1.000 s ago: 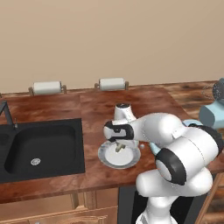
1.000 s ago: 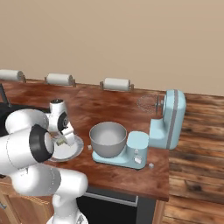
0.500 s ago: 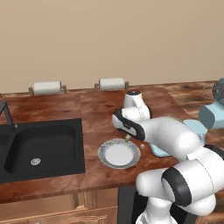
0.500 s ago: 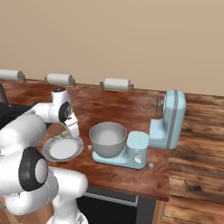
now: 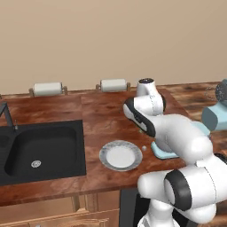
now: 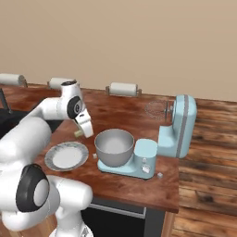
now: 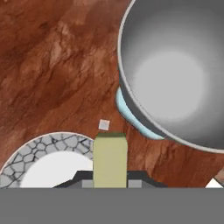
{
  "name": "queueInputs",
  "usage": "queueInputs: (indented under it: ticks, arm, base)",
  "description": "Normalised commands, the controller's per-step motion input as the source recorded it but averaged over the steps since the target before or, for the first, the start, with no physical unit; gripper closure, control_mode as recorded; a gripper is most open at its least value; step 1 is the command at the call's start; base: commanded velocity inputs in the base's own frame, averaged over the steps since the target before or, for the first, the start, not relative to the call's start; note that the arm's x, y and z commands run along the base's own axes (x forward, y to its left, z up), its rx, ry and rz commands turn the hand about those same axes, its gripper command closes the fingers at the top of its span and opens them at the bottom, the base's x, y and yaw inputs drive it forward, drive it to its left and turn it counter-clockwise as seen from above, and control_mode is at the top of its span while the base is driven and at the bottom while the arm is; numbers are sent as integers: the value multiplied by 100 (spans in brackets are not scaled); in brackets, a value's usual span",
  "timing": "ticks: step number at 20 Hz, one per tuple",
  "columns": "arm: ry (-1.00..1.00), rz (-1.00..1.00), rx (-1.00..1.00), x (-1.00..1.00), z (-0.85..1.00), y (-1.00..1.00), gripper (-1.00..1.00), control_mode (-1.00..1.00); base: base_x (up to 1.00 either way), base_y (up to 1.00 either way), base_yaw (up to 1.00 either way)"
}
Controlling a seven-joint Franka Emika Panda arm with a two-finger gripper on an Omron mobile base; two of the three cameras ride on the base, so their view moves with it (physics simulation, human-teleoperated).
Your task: Add butter and sugar cubes to the stand mixer bowl and then turn on the stand mixer to begin making frosting.
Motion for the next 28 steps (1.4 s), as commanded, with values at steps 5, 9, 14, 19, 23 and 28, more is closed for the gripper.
queueInputs:
  ticks: [5,9,14,19,23,28]
  arm:
    - [3,-5,-2,0,40,-73,100,-100]
    - [4,-5,0,0,14,-74,100,-100]
    - [4,-6,0,0,-9,-50,100,-100]
    - [2,-8,0,6,-38,-30,100,-100]
    - [0,-7,0,7,-38,-23,100,-100]
    - [0,-7,-1,16,-40,-13,100,-100]
  base:
    - [0,0,0]
    - [0,0,0]
    - [0,0,0]
    - [0,0,0]
    - [0,0,0]
    - [0,0,0]
